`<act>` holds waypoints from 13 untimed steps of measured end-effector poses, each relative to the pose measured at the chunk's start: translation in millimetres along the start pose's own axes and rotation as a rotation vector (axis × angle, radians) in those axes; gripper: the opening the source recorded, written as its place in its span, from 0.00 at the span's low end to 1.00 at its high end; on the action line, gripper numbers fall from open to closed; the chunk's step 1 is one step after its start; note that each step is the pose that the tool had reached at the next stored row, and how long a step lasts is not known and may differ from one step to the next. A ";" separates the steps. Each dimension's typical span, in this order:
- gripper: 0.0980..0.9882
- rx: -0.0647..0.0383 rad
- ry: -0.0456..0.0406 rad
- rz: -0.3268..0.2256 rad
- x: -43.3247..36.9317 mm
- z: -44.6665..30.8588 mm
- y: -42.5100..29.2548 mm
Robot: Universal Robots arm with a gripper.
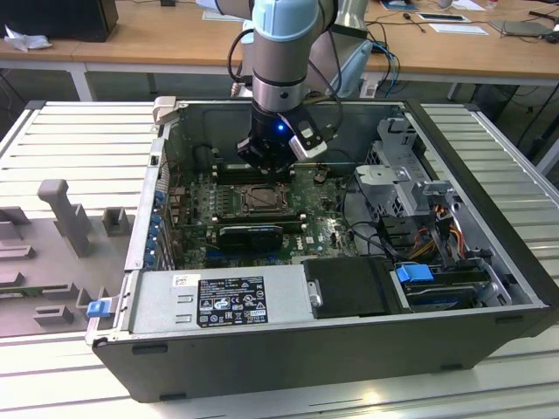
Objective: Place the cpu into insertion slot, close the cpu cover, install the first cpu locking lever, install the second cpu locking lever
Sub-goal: 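Install the first cpu locking lever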
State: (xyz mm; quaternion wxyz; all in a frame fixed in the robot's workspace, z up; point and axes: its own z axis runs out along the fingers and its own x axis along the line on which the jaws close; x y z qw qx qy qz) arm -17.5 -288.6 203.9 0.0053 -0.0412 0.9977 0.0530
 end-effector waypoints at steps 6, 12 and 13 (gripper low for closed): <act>0.01 0.009 0.0005 0.000 0.0 0.5 0.0; 0.01 0.010 0.0009 0.000 0.1 3.2 -0.6; 0.01 0.010 0.0008 0.000 0.1 3.3 -0.6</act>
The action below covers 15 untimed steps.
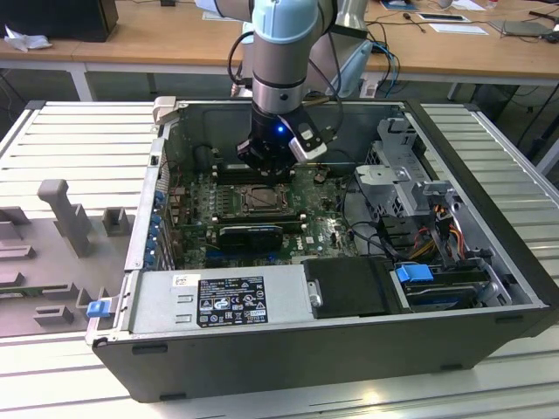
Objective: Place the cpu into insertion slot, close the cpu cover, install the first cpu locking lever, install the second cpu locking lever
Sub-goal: 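Install the first cpu locking lever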
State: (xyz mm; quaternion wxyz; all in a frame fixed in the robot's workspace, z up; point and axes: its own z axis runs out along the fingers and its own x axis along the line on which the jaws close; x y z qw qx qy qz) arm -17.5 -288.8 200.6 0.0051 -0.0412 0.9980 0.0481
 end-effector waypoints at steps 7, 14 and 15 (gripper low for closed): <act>0.01 -0.010 -0.0011 0.000 -0.1 -5.2 0.6; 0.01 -0.010 -0.0011 0.000 -0.2 -17.4 0.0; 0.01 -0.010 -0.0011 0.000 0.0 -17.5 -1.6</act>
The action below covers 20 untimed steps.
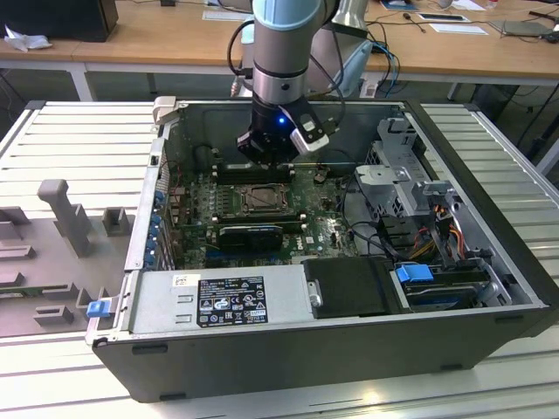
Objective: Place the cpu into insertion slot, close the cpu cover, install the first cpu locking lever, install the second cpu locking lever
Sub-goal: 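Install the first cpu locking lever, then install the second cpu locking lever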
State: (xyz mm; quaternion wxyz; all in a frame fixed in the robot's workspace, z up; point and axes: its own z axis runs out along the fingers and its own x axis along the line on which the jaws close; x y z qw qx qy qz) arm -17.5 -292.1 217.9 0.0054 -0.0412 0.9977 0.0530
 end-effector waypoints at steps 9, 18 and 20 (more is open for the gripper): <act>0.01 0.000 0.0000 0.000 0.4 -0.5 -4.8; 0.01 0.000 0.0000 0.000 0.9 -1.4 -12.4; 0.01 0.000 0.0000 0.000 1.1 -1.5 -14.1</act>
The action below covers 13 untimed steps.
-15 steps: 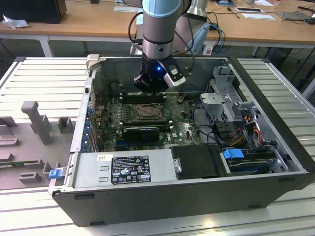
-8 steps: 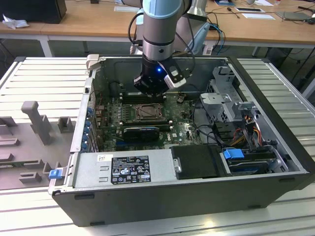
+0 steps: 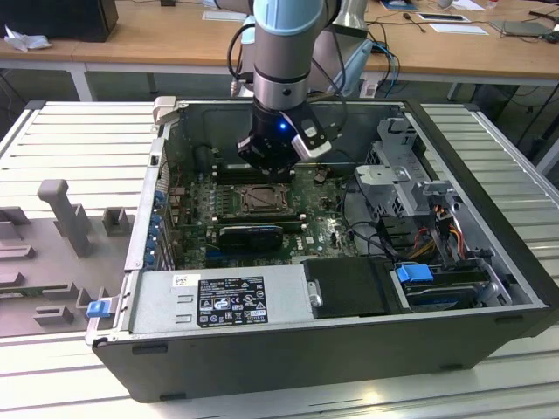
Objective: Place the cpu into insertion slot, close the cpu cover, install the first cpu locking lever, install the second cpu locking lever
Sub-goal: 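Install the second cpu locking lever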
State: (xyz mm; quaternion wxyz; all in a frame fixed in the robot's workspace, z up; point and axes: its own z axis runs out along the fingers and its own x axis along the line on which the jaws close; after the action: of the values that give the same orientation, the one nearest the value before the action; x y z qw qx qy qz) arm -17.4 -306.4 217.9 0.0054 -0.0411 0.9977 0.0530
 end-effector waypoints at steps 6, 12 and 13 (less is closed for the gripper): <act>0.01 0.000 -0.0001 0.000 0.1 -7.0 -2.7; 0.01 0.000 0.0000 0.000 0.6 -7.6 -8.2; 0.01 0.000 0.0000 0.000 0.7 -7.7 -9.0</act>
State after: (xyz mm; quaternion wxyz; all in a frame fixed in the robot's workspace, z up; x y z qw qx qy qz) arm -17.4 -316.2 224.6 0.0054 -0.0412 0.9977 0.0530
